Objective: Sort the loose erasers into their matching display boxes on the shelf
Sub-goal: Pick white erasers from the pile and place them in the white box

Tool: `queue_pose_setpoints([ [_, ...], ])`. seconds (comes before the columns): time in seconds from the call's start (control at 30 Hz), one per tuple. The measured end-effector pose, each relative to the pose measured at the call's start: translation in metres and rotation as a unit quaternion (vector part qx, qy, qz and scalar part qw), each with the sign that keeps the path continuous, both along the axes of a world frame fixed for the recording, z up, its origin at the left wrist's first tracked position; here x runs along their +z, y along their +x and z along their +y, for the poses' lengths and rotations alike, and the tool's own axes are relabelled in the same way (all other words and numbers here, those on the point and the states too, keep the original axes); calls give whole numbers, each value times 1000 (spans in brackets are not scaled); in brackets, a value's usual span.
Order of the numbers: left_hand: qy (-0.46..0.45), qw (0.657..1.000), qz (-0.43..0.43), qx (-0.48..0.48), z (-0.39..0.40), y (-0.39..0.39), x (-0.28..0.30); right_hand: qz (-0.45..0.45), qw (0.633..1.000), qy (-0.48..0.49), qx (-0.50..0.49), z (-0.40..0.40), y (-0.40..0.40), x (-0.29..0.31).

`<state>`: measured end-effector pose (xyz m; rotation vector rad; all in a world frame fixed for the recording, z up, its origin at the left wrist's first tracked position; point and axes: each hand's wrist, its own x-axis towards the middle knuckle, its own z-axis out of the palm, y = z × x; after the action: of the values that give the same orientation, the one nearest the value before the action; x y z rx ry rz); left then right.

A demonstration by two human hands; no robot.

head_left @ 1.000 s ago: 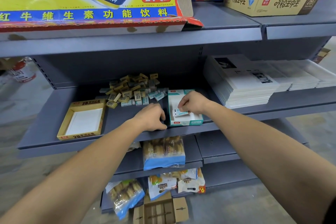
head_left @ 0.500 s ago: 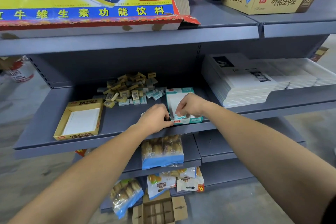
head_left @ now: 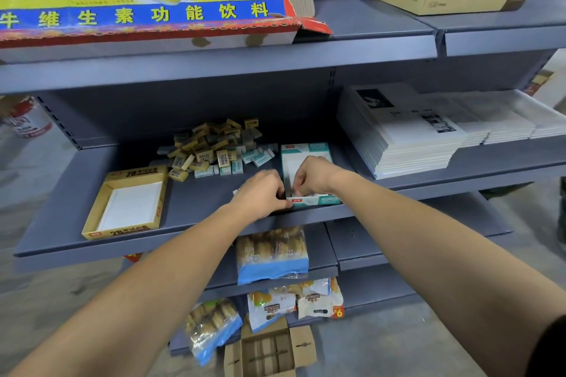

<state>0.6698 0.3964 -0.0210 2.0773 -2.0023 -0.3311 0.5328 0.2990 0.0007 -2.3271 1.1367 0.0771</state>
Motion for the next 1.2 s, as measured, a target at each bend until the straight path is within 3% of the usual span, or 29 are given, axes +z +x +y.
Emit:
queue_pose_setpoints([
  [0.23,10,1000,25,6,10,28,12,44,998,3,39,-6,5,15],
  [0.47,1,994,20,108,32,93,20,-91,989,-108,44,7,47,23],
  [0.63,21,993,7,115,45,99,8,-9,978,-156,136,28,77,1],
  [0.8,26,992,9,120,44,97,-1,28,973,-175,151,34,85,-11],
  [1.2,-15,994,23,105,38,83,-12,0,979,-154,131,34,85,-29],
])
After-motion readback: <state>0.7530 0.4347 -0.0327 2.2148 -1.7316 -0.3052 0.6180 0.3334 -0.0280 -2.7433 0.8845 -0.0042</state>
